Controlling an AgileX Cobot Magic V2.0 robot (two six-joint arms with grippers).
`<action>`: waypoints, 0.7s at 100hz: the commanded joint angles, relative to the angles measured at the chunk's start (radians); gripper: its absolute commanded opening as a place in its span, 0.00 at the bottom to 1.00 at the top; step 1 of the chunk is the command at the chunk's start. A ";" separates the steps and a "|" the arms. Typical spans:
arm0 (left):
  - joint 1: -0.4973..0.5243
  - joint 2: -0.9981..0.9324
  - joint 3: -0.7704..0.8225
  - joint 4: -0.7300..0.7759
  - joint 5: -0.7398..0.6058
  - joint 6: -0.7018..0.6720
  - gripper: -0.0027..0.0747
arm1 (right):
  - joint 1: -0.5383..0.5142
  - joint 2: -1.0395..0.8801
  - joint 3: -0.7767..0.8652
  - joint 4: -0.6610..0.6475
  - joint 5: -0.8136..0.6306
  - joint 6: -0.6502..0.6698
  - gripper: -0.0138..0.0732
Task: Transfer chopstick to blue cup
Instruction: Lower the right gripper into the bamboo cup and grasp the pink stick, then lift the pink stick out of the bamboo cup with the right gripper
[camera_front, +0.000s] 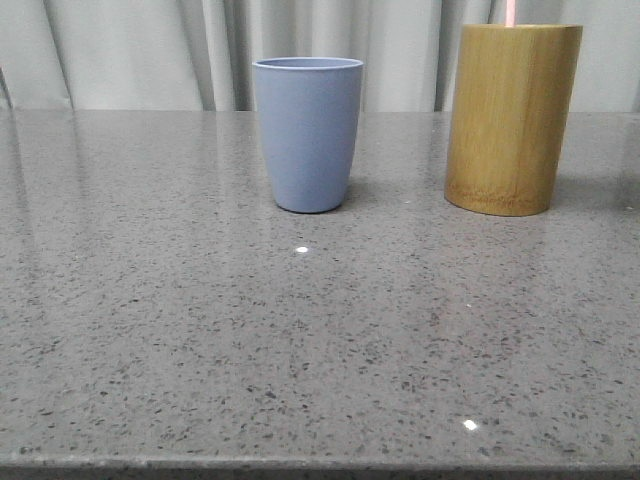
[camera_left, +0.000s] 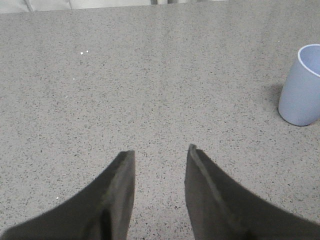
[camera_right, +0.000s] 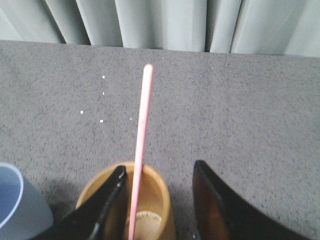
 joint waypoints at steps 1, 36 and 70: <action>0.003 0.000 -0.025 -0.003 -0.081 -0.012 0.35 | 0.004 0.036 -0.085 0.014 -0.058 -0.002 0.54; 0.003 0.000 -0.025 0.002 -0.077 -0.012 0.35 | 0.032 0.235 -0.227 0.017 -0.032 -0.002 0.54; 0.003 0.000 -0.025 0.017 -0.074 -0.012 0.35 | 0.031 0.299 -0.242 0.017 -0.040 -0.002 0.45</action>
